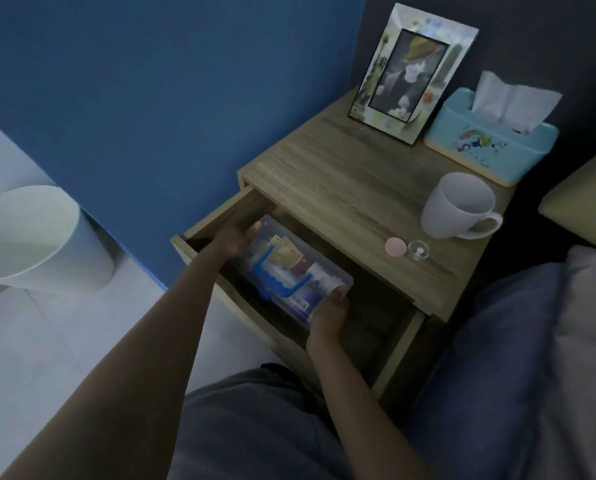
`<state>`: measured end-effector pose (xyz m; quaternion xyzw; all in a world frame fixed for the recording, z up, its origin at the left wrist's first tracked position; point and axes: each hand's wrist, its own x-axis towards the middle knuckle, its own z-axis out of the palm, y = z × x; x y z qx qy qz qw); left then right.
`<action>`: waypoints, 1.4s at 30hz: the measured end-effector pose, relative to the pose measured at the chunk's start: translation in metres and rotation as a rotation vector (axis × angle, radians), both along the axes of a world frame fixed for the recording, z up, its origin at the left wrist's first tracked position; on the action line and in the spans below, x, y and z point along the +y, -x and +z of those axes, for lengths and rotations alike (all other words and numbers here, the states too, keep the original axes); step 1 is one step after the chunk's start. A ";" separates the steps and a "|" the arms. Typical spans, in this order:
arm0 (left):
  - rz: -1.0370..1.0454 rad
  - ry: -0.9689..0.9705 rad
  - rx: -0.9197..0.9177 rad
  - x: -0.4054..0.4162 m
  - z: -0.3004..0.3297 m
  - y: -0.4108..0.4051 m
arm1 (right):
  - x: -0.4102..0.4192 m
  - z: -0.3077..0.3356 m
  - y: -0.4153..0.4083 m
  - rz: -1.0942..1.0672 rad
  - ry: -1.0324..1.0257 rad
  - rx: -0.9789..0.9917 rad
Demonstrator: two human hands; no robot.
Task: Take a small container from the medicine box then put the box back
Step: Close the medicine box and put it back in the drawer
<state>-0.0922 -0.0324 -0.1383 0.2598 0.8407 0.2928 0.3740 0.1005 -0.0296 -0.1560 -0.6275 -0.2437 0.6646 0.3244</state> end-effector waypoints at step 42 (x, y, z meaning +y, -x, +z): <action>0.543 -0.479 -0.217 -0.020 0.000 -0.059 | 0.137 0.040 0.002 1.312 -0.909 -0.847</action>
